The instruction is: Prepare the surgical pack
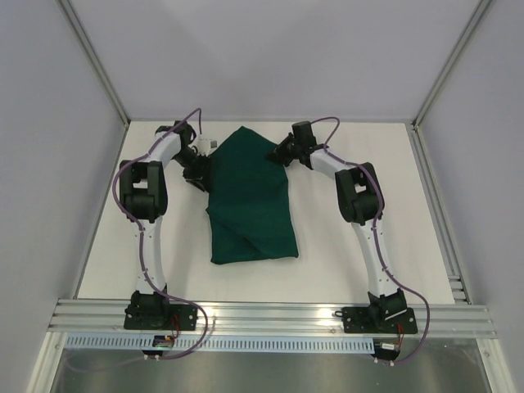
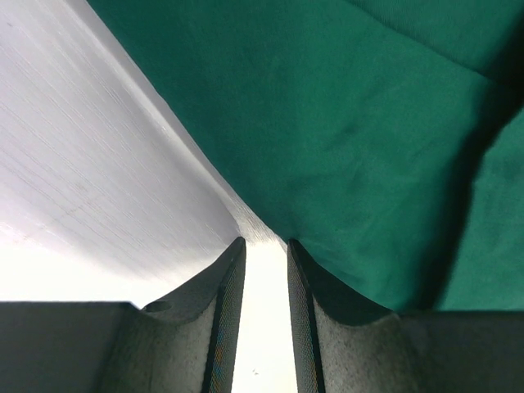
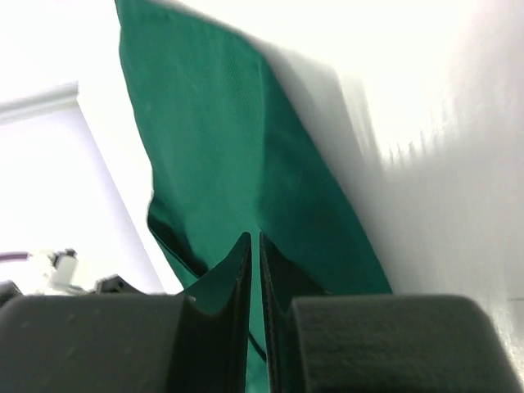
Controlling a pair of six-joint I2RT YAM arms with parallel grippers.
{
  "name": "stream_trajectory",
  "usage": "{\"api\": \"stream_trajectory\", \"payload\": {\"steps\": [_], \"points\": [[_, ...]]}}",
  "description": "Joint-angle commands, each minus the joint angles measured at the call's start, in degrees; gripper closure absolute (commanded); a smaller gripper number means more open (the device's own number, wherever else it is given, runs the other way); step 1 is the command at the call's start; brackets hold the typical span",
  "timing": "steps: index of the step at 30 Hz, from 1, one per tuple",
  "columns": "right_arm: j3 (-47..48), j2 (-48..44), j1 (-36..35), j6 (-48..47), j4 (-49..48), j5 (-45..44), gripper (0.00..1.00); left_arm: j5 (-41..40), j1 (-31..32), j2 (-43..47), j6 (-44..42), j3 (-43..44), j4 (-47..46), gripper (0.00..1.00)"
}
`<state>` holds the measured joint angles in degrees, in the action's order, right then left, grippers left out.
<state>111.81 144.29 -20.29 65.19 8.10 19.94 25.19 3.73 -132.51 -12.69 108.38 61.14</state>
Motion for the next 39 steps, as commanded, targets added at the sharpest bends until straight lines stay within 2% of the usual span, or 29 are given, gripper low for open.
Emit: {"api": "stream_trajectory", "payload": {"steps": [1,7,10,14,15,17,18,21,22,29,32,35,36,37,39], "points": [[3.3,0.7,0.8,5.2,-3.6,-5.3,0.9,-1.0,0.0,-1.7,1.0,1.9,-1.7,0.64],[9.0,3.0,1.5,5.5,0.0,-8.1,0.9,-0.9,0.0,-0.6,0.6,4.9,-1.6,0.63],[12.5,1.9,1.6,2.1,1.7,-8.3,0.88,-2.1,-0.3,1.5,2.2,6.6,-4.7,0.57],[11.9,-2.1,1.6,-5.1,5.8,-10.2,0.82,-3.0,-1.1,3.9,6.3,6.6,-10.0,0.5],[11.2,-3.0,1.6,-8.3,6.7,-10.9,0.8,-3.0,-1.4,4.0,7.1,6.7,-10.9,0.49],[8.9,-5.2,1.6,-10.9,9.1,-12.4,0.68,-3.0,-1.5,3.3,8.8,7.6,-12.3,0.44],[8.4,-5.8,1.6,-13.2,10.0,-12.5,0.58,-3.0,-1.5,2.6,9.2,8.4,-12.0,0.43],[9.1,-5.2,1.7,-17.4,14.9,-12.4,0.47,-3.4,-1.5,-2.3,10.7,13.4,-8.8,0.41],[9.3,-4.0,1.6,-18.5,16.6,-11.2,0.47,-2.8,-1.5,-4.8,11.4,15.8,-7.0,0.41],[11.4,2.1,1.5,-21.1,21.8,-5.0,0.49,-0.5,-1.4,-9.3,12.2,19.2,-5.7,0.42],[11.8,3.1,1.6,-21.0,21.1,-3.0,0.57,0.3,-0.8,-10.5,10.8,20.8,-3.6,0.44],[11.6,3.0,1.6,-20.7,20.3,-2.5,0.66,0.4,-0.2,-10.8,9.9,20.7,-3.5,0.54],[11.5,2.8,1.6,-20.6,20.2,-2.4,0.72,1.1,-0.1,-10.8,9.4,20.6,-3.6,0.58],[11.4,2.6,1.6,-20.7,20.0,-2.3,0.74,1.6,-0.1,-11.0,9.3,20.5,-3.8,0.67],[11.3,1.7,1.6,-21.0,20.0,-2.0,0.82,3.6,-0.1,-11.1,9.3,20.4,-4.4,0.74]]}}
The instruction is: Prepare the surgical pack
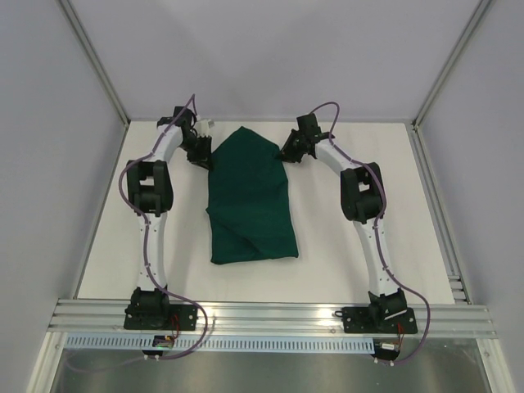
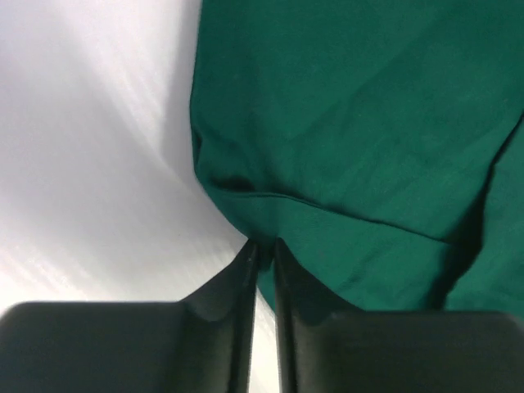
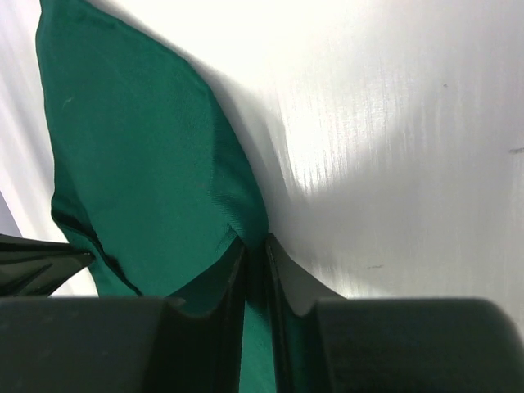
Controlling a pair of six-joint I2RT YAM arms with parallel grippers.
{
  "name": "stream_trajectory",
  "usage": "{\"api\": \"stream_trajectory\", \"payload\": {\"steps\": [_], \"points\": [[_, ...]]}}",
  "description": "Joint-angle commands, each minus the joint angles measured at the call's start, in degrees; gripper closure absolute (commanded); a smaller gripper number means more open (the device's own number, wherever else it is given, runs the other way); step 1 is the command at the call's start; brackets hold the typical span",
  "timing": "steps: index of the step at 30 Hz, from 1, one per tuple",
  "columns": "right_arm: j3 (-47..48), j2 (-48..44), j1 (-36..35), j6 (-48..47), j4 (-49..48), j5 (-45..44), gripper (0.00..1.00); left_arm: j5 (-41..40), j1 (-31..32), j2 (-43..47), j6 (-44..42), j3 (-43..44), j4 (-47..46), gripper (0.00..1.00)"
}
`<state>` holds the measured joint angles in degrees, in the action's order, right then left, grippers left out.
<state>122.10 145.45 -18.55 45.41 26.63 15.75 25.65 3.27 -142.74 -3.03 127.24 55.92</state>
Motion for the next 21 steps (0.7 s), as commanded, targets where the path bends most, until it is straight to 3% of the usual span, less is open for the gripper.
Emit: {"api": "stream_trajectory", "payload": {"steps": [1,4,10,15,21], "points": [[0.9,0.1,-0.2,-1.4,1.4,2.2,0.85,3.7,0.3,-0.9,-0.3,1.5,0.7,0.83],[-0.5,-2.5,0.0,-2.2,0.7,1.9,0.92,4.5,0.3,0.6,-0.2,1.2,0.0,1.0],[-2.7,-10.1,0.1,-4.7,-0.8,2.1,0.99,4.7,0.2,13.5,-1.3,-8.0,-8.6,1.0],[-9.4,-16.2,0.1,-5.2,-4.0,3.6,1.0,6.8,0.2,17.4,-3.5,-9.7,-5.9,1.0],[-19.6,-25.5,0.1,-6.8,-6.0,5.1,1.0,10.7,-0.5,24.9,-5.3,-18.4,-5.9,1.0]]}}
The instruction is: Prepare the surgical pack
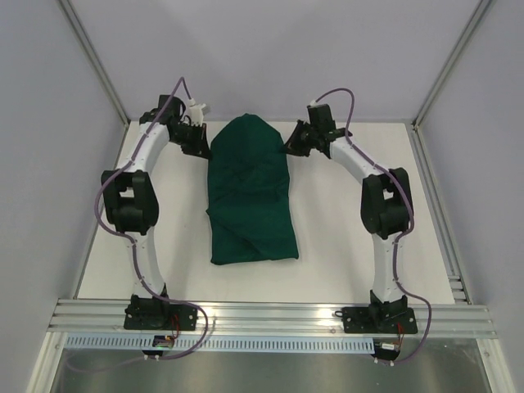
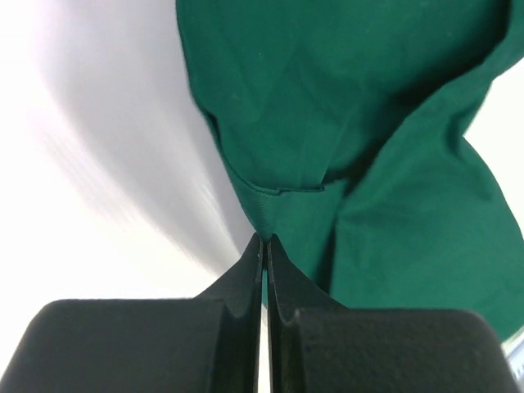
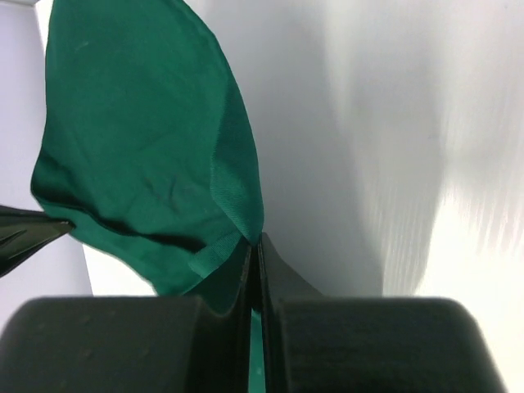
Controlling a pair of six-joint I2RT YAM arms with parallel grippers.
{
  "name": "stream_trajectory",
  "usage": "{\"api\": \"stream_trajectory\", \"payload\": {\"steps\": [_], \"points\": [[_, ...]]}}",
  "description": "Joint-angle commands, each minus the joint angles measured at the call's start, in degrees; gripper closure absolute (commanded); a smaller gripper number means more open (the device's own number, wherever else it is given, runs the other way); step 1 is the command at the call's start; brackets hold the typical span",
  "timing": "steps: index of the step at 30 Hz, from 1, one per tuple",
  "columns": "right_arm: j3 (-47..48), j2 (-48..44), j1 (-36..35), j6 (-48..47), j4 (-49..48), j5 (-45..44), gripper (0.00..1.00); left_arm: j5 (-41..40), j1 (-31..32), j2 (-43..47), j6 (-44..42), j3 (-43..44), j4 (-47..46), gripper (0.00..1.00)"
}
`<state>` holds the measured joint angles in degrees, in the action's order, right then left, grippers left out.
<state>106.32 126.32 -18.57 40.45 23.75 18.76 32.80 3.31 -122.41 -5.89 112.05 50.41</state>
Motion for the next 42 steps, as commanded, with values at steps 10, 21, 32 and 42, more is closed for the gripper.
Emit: {"api": "stream_trajectory", "payload": {"steps": [10,21,32,42], "points": [[-19.6,-24.1,-0.9,-6.5,-4.3,5.8,0.99,12.8,-0.8,17.0,-13.7,-14.8,5.0,1.0],[-42.1,-34.8,-5.9,-9.8,-5.8,8.1,0.96,17.8,-0.8,23.1,-28.4,-29.3,12.7,1.0],[-41.6,-36.7,-6.5,-16.8,5.7,5.1,0.31,14.2,-0.2,20.0,-37.7,-37.0,12.3,1.0],[-15.8,-21.2,-6.0,-22.8,14.5,2.6,0.07,10.9,0.9,21.2,-40.2,-39.7,10.2,1.0]]}}
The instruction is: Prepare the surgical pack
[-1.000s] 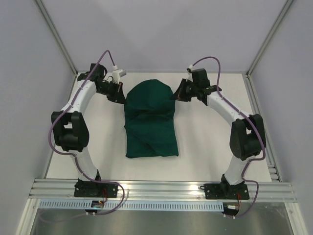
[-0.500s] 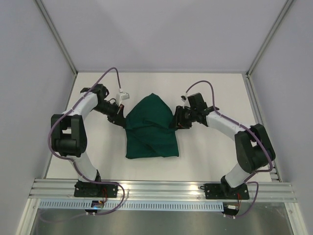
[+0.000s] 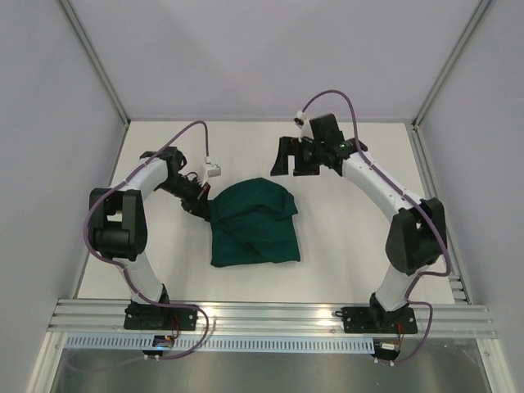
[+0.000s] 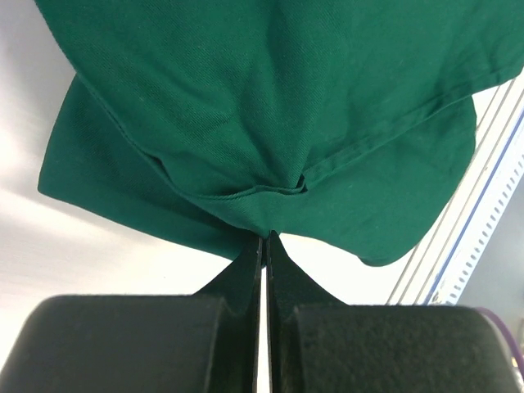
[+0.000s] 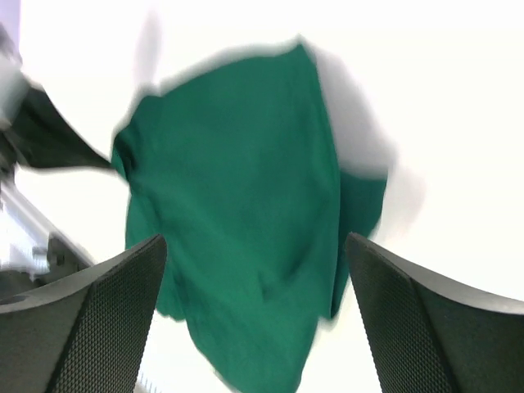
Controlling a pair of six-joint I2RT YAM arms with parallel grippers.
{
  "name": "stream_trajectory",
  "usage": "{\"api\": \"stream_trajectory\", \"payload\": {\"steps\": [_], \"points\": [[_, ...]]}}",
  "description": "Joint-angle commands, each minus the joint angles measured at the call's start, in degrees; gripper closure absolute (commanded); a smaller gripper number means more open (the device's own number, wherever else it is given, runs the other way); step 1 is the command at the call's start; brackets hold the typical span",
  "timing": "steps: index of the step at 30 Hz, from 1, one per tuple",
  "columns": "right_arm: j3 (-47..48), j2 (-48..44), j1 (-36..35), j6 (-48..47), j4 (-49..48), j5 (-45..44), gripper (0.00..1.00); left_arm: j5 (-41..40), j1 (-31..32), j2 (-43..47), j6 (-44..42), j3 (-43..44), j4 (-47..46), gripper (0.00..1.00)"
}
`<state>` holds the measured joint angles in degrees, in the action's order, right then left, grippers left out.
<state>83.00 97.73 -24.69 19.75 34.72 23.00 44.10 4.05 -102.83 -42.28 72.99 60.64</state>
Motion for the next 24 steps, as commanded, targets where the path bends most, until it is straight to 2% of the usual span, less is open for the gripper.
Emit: {"api": "stream_trajectory", "payload": {"steps": [1,2,6,9,11,12,16,19,20,22,23,24], "points": [[10.9,10.2,0.2,-1.6,6.8,-2.2,0.07,-0.6,0.2,1.7,-3.8,-1.0,-0.3,1.0],[16.7,15.4,0.2,-0.9,8.4,-2.4,0.08,-0.8,0.2,1.8,-3.8,-1.2,-0.3,1.0],[29.7,27.4,0.6,1.3,14.9,-3.8,0.1,-0.9,0.2,2.4,-3.7,-1.5,-0.4,1.0],[34.9,34.4,0.7,3.2,16.4,-0.8,0.12,-0.9,0.2,2.4,-3.3,-1.5,-0.8,1.0],[35.9,38.0,0.8,4.4,15.6,3.2,0.15,-0.9,0.2,2.3,-3.2,-1.4,-1.0,1.0],[35.9,38.8,0.9,4.9,14.8,8.1,0.19,-0.9,0.2,2.3,-3.2,-1.3,-1.1,1.0],[31.6,39.6,0.8,9.4,6.7,16.4,0.31,-0.9,0.2,1.8,-2.9,-1.2,-1.2,1.0],[27.4,38.2,1.6,13.3,0.4,20.3,0.54,-1.2,0.3,1.3,-2.5,-0.9,-1.4,1.0],[26.2,37.5,2.0,14.3,-1.6,20.9,0.68,-1.3,0.3,1.5,-2.5,-1.0,-1.6,1.0],[23.2,35.7,2.6,17.1,-6.6,22.8,0.79,-1.1,0.3,1.7,-2.4,-1.2,-1.8,1.0],[22.6,35.3,3.1,17.9,-7.9,24.4,0.88,-1.1,0.3,1.7,-2.3,-1.1,-1.8,1.0],[22.2,35.0,3.4,18.7,-9.8,25.2,0.94,-1.1,0.3,1.7,-2.3,-1.0,-1.8,1.0]]}}
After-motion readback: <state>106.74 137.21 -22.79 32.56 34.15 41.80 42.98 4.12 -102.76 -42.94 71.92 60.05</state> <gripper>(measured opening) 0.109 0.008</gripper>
